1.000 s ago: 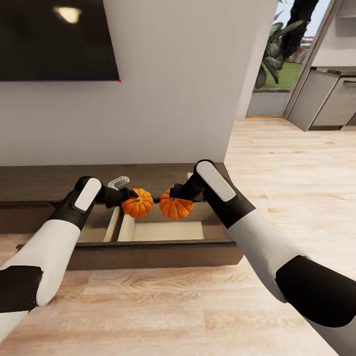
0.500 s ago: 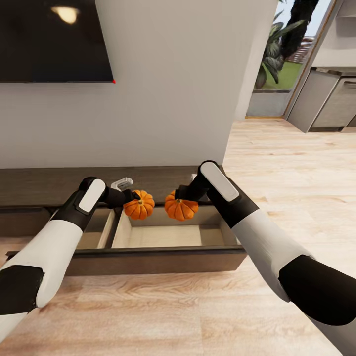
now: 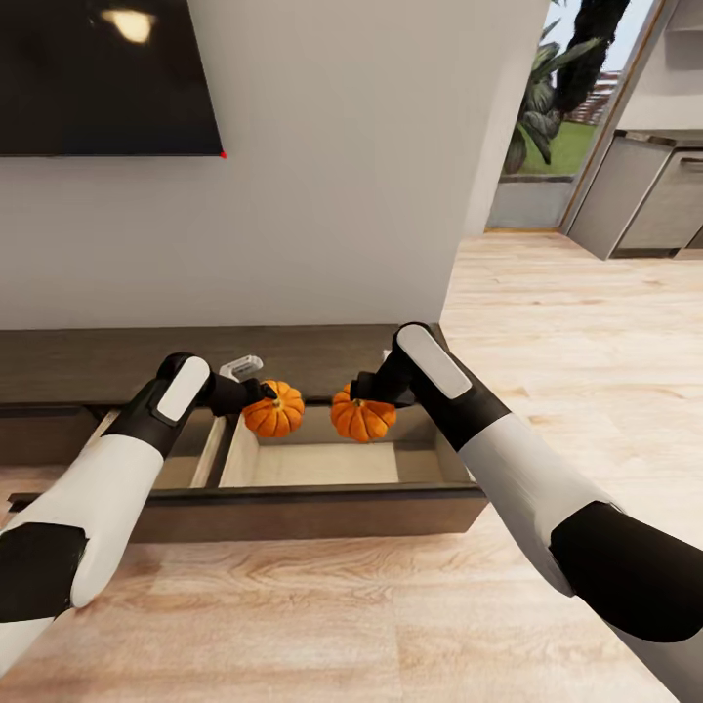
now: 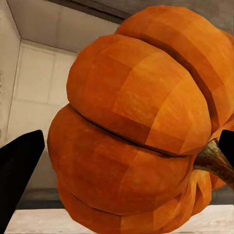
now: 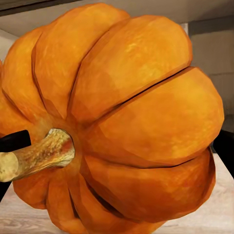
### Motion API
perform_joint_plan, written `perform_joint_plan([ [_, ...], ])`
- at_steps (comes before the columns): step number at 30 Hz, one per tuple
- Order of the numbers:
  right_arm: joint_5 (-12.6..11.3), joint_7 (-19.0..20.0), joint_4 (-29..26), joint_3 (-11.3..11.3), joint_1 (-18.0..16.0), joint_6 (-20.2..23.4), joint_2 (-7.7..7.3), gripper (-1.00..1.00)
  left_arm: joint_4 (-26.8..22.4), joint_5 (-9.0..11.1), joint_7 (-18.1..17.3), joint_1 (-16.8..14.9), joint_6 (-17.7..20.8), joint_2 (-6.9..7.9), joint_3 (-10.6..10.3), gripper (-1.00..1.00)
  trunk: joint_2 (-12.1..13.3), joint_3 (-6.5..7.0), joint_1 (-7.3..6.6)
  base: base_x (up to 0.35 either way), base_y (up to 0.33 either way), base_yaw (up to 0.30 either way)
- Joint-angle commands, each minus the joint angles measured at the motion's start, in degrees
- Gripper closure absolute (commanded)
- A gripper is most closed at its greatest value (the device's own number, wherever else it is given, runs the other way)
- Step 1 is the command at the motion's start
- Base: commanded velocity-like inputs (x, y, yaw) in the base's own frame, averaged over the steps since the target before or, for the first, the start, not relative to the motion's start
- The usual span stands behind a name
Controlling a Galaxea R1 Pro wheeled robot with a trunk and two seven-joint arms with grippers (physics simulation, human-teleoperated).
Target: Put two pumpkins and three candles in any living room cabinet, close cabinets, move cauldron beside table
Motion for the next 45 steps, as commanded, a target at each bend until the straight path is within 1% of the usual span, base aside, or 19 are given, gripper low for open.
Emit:
perform_joint_plan([
  [1,-0.5,-0.5,0.0,0.1,-0.1,0.2,0.00,1.00,0.6,0.6,0.5,-0.1,0.0,0.06,-0.4,1.00,-0.4,-0.22,0.21,0.000,0.000,0.000],
  [4,-0.5,-0.4,0.0,0.1,-0.1,0.2,0.00,1.00,2.0,0.6,0.5,-0.1,0.0,0.05,-1.5,1.00,-1.6,-0.76,0.87,0.000,0.000,0.000],
  [8,-0.5,-0.3,0.0,0.2,-0.1,0.1,0.00,1.00,2.3,0.5,0.5,0.0,-0.1,0.02,-2.2,1.00,-3.2,-1.48,1.75,0.000,0.000,0.000],
  [15,-0.1,-0.2,-0.1,0.2,-0.1,0.0,0.07,1.00,3.9,0.2,0.8,0.1,-0.4,-0.94,-2.5,1.00,-6.1,-2.74,3.29,0.000,0.000,0.000],
  [20,0.2,0.1,-0.2,0.5,-0.1,-0.4,0.01,1.00,5.7,-0.2,0.7,0.1,-0.9,-1.33,-2.5,1.00,-8.1,-3.63,4.39,0.000,0.000,0.000],
  [24,0.4,2.4,-0.2,0.7,-0.1,-0.7,-0.13,1.00,5.9,-0.3,0.7,0.1,-1.4,-1.38,-2.6,1.00,-9.7,-4.35,5.26,0.000,0.000,0.000],
  [26,1.6,3.7,-0.2,0.8,-0.1,-0.7,-0.11,1.00,5.9,-0.3,0.7,0.1,-1.6,-1.42,-2.6,1.00,-10.5,-4.71,5.70,0.000,0.000,0.000],
  [29,5.3,6.2,-0.2,0.6,-0.1,-0.8,-0.03,1.00,5.4,-0.4,0.7,0.1,-2.2,-1.40,-2.6,1.00,-11.7,-5.25,6.36,0.000,0.000,0.000],
  [31,7.4,8.8,-0.2,0.5,-0.1,-0.8,-0.12,1.00,5.2,-0.4,0.6,0.1,-2.3,-1.32,-2.6,1.00,-12.5,-5.61,6.80,0.000,0.000,0.000],
  [35,8.3,10.1,-0.2,0.4,-0.1,-1.0,-0.14,1.00,5.1,-0.5,0.6,0.1,-2.5,-1.23,-2.7,1.00,-14.1,-6.33,7.68,0.000,0.000,0.000],
  [39,8.5,10.3,-0.1,0.4,-0.1,-1.9,-0.04,1.00,5.1,-0.5,0.5,0.1,-2.5,-1.12,-2.8,1.00,-15.7,-7.05,8.56,0.000,0.000,0.000],
  [45,8.6,10.4,-0.1,0.4,0.0,-2.1,-0.15,1.00,5.1,-0.5,0.4,0.1,-2.6,-1.25,-2.7,1.00,-18.1,-8.12,9.88,0.000,0.000,0.000],
])
